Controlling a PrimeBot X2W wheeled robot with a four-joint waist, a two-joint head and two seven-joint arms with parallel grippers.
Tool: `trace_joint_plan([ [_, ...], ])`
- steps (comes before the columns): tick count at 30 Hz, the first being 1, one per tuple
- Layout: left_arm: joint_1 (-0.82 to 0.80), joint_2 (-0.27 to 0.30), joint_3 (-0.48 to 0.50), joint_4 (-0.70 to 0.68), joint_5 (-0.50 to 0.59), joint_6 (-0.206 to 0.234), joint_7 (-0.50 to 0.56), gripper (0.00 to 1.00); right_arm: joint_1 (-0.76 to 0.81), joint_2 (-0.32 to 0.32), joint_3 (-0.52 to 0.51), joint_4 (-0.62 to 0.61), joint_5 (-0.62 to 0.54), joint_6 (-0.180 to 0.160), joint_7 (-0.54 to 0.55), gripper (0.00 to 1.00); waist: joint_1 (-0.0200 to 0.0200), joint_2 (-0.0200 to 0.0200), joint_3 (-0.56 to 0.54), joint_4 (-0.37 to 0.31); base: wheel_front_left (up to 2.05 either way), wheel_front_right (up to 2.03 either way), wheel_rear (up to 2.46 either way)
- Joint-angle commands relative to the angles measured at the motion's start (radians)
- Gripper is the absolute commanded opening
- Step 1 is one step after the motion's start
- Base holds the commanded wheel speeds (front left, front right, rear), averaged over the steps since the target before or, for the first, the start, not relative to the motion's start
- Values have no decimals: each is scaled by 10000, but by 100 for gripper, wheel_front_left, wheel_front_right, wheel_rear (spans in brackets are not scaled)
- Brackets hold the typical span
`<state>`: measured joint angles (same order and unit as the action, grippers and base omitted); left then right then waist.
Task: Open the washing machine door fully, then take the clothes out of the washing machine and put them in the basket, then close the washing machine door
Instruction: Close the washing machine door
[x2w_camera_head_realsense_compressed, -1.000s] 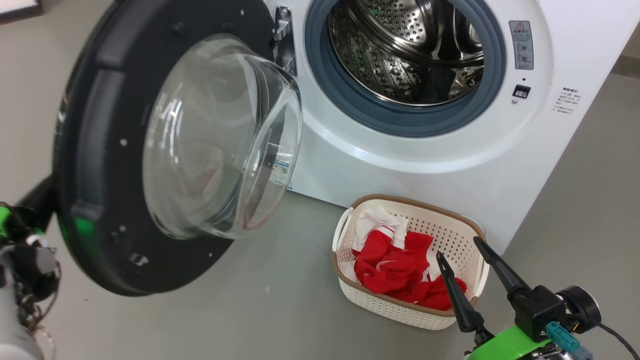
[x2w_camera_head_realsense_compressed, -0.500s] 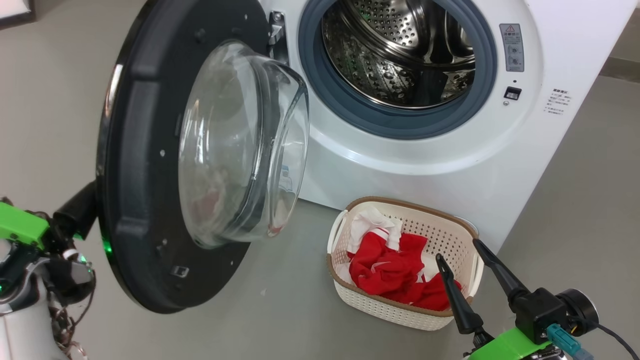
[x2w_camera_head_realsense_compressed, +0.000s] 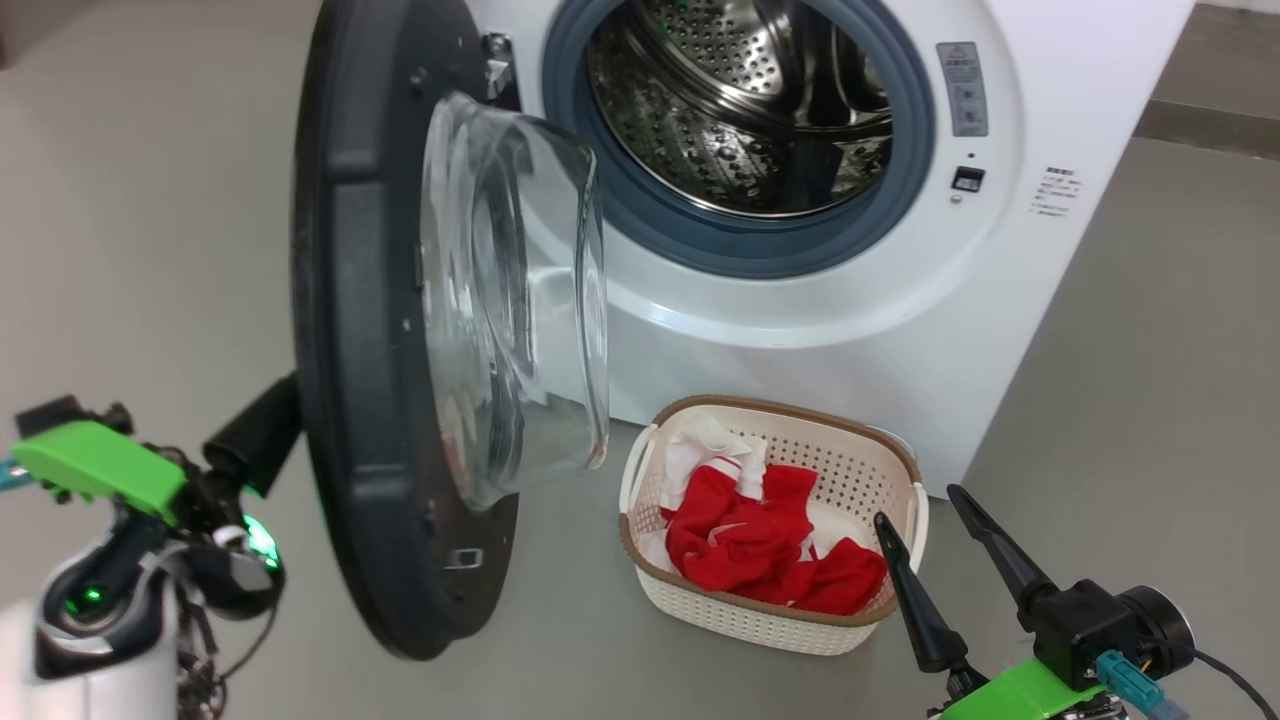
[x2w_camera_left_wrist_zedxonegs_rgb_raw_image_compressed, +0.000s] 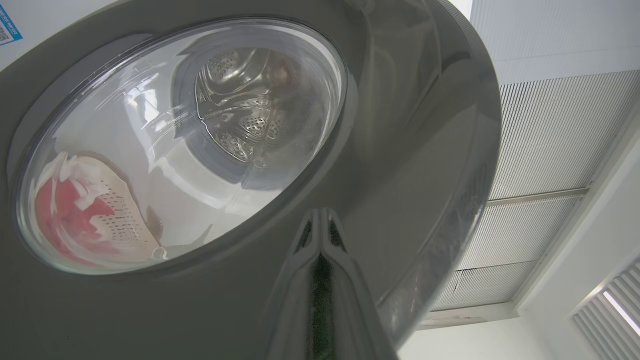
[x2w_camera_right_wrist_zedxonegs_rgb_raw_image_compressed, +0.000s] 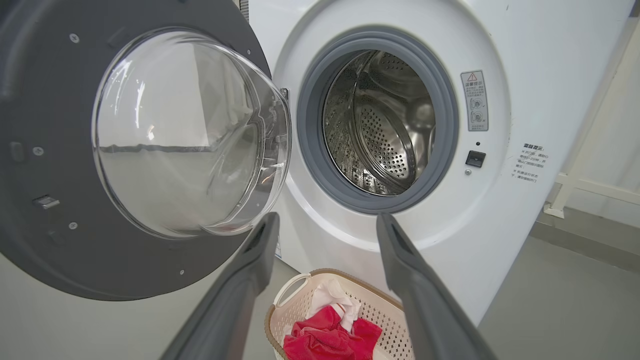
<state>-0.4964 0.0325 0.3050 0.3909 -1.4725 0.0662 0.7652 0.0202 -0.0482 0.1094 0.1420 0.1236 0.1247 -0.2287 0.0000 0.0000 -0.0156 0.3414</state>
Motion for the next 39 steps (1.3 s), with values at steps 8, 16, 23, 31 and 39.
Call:
trace_joint_plan([
  [8, 527, 179, -865, -896, -856, 249, -709, 0, -332, -21, 186, -124, 146, 60, -176, 100, 0, 0, -7, -543, 0, 0, 0],
  [16, 829, 178, -1442, -1308, -1514, 216, -1163, 0, -353, -21, 175, -76, 147, 60, -216, 100, 0, 0, 8, -1073, 0, 0, 0],
  [23, 933, 178, -1797, -1617, -1846, 205, -1538, 0, -374, -21, 155, -78, 125, 60, -235, 100, 0, 0, 66, -1527, 0, 0, 0],
  [31, 901, 178, -2139, -1764, -2134, 143, -1809, 0, -447, -20, 147, -64, 157, 60, -256, 100, 0, 0, 225, -2096, 0, 0, 0],
  [39, 767, 178, -2235, -1721, -2658, 56, -2067, 0, -547, -20, 185, -44, 179, 60, -278, 100, 0, 0, 393, -2661, 0, 0, 0],
])
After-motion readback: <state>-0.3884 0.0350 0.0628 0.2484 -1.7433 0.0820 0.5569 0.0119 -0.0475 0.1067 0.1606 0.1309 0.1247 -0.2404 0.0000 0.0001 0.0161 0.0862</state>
